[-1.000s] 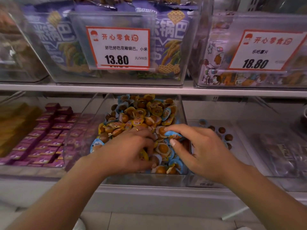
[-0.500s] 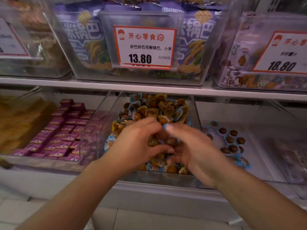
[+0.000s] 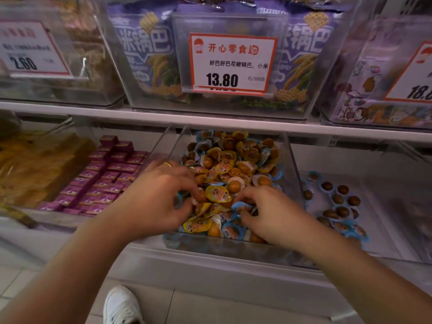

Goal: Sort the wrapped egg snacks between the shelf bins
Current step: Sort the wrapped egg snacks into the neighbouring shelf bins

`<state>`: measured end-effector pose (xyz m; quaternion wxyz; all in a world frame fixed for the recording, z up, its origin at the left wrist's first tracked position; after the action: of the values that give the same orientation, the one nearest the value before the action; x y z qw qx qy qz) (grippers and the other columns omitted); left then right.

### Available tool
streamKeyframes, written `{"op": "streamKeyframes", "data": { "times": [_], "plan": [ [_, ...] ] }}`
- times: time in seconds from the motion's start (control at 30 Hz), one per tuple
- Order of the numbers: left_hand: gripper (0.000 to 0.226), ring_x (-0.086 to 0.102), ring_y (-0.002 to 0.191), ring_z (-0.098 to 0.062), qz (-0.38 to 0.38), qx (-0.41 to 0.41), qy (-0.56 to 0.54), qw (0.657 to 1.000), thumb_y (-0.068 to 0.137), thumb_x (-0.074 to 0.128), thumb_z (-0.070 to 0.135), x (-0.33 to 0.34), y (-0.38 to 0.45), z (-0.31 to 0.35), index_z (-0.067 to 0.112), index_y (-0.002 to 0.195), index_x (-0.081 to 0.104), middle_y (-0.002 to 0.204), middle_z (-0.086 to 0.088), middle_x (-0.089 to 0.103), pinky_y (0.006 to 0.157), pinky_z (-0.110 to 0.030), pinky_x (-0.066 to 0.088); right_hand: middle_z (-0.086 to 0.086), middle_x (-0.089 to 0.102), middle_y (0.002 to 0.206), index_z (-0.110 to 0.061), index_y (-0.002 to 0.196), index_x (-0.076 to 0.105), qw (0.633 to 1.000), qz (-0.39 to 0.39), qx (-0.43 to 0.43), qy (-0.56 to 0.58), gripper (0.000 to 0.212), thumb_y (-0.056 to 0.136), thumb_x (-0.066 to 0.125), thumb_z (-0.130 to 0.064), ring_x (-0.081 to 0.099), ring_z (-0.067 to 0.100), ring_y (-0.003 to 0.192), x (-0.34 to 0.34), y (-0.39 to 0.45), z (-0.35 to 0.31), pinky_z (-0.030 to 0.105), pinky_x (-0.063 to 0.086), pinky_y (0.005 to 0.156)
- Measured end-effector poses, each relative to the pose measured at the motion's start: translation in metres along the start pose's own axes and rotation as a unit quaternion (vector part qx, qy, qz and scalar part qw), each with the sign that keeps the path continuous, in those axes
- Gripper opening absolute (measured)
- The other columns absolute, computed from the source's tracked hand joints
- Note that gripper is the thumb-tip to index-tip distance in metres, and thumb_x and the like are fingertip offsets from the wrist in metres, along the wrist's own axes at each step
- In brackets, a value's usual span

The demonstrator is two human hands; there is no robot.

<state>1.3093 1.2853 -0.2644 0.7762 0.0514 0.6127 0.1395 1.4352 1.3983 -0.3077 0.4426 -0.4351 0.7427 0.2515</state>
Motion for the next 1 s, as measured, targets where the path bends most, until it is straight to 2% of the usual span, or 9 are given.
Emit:
{"op": "streamKeyframes", "data": {
  "times": [0.1,0.23,0.33,0.4,0.5,0.63,0.73,0.9,1.0],
  "plan": [
    [0.017,0.058,0.105,-0.009,-0.014,-0.024,0.039,0.999,0.07,0.061,0.029,-0.01,-0.006,-0.011,0.037,0.078,0.073,0.097,0.022,0.064,0.109,-0.05,0.034,-0.009,0.064,0.096,-0.031,0.103,0.069,0.998,-0.047,-0.027,-0.03,0.018,0.09,0.058,-0.024,0.059,0.01,0.084,0.007,-0.001,-0.002,0.029,0.049,0.063],
    [0.012,0.054,0.094,-0.004,-0.042,-0.008,-0.001,0.999,0.075,0.061,0.038,-0.008,-0.016,0.002,0.038,0.078,0.073,0.088,0.02,0.06,0.098,-0.04,0.043,-0.009,0.068,0.096,-0.031,0.104,0.071,0.994,-0.085,-0.062,0.023,0.022,0.09,0.054,-0.032,0.062,0.008,0.087,0.012,-0.005,-0.01,0.041,0.054,0.078],
    [0.028,0.052,0.099,0.003,-0.075,0.021,0.034,0.996,0.076,0.054,0.054,0.006,-0.023,0.014,0.042,0.092,0.072,0.089,0.023,0.06,0.119,-0.038,0.02,-0.013,0.052,0.104,-0.034,0.111,0.066,0.986,-0.11,-0.122,0.002,0.043,0.087,0.047,-0.063,0.053,0.004,0.095,0.031,-0.013,-0.028,0.035,0.049,0.082],
    [0.041,0.05,0.109,0.006,-0.113,0.023,0.056,0.992,0.076,0.052,0.065,0.019,-0.029,0.017,0.043,0.108,0.066,0.1,0.025,0.062,0.123,-0.036,0.008,-0.016,0.043,0.108,-0.037,0.115,0.06,0.983,-0.133,-0.125,-0.038,0.057,0.079,0.047,-0.079,0.051,0.005,0.097,0.041,-0.014,-0.028,0.033,0.048,0.08],
    [0.063,0.043,0.124,-0.003,-0.131,0.009,0.072,0.989,0.075,0.055,0.072,0.034,-0.033,0.016,0.043,0.131,0.05,0.123,0.023,0.059,0.116,-0.027,0.018,-0.017,0.042,0.106,-0.037,0.108,0.057,0.981,-0.115,-0.137,-0.081,0.043,0.079,0.063,-0.068,0.049,0.007,0.098,0.036,-0.01,-0.028,0.031,0.047,0.08],
    [0.066,0.035,0.128,-0.007,-0.143,0.003,0.047,0.989,0.079,0.054,0.072,0.046,-0.03,0.015,0.043,0.138,0.043,0.131,0.022,0.054,0.107,-0.026,0.027,-0.019,0.052,0.102,-0.038,0.091,0.06,0.99,-0.098,-0.097,0.019,0.03,0.074,0.077,-0.056,0.05,0.0,0.098,0.024,-0.01,-0.018,0.031,0.047,0.085],
    [0.064,0.029,0.131,-0.004,-0.167,-0.008,0.019,0.986,0.081,0.051,0.074,0.049,-0.027,0.011,0.048,0.138,0.042,0.131,0.022,0.053,0.11,-0.029,0.022,-0.015,0.062,0.097,-0.036,0.086,0.065,0.99,-0.044,-0.053,0.12,0.021,0.075,0.082,-0.043,0.056,-0.002,0.095,0.007,-0.012,-0.007,0.03,0.05,0.085],
    [0.066,0.009,0.145,-0.008,-0.167,0.009,0.01,0.986,0.084,0.044,0.073,0.063,-0.022,0.029,0.047,0.143,0.032,0.143,0.023,0.043,0.12,-0.037,0.003,-0.02,0.068,0.1,-0.04,0.093,0.071,0.976,0.108,-0.038,0.185,0.01,0.084,0.074,-0.037,0.061,-0.006,0.098,-0.045,-0.025,0.001,0.01,0.048,0.078],
    [0.077,0.0,0.15,-0.012,-0.152,0.015,0.032,0.988,0.085,0.033,0.08,0.08,-0.019,0.043,0.037,0.149,0.024,0.155,0.018,0.027,0.121,-0.036,0.001,-0.015,0.073,0.092,-0.036,0.092,0.074,0.952,0.17,-0.018,0.253,0.009,0.087,0.071,-0.03,0.07,0.005,0.078,-0.083,-0.035,0.022,0.016,0.052,0.06]
  ]
}}
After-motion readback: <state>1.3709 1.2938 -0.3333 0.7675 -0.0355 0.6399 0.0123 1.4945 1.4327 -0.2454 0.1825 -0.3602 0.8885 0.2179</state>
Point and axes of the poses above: each hand's wrist, its own y-axis towards the middle knuckle, its own x-axis out of the palm, z = x × y, the point moved 9 cm from there along y, towards the middle knuckle
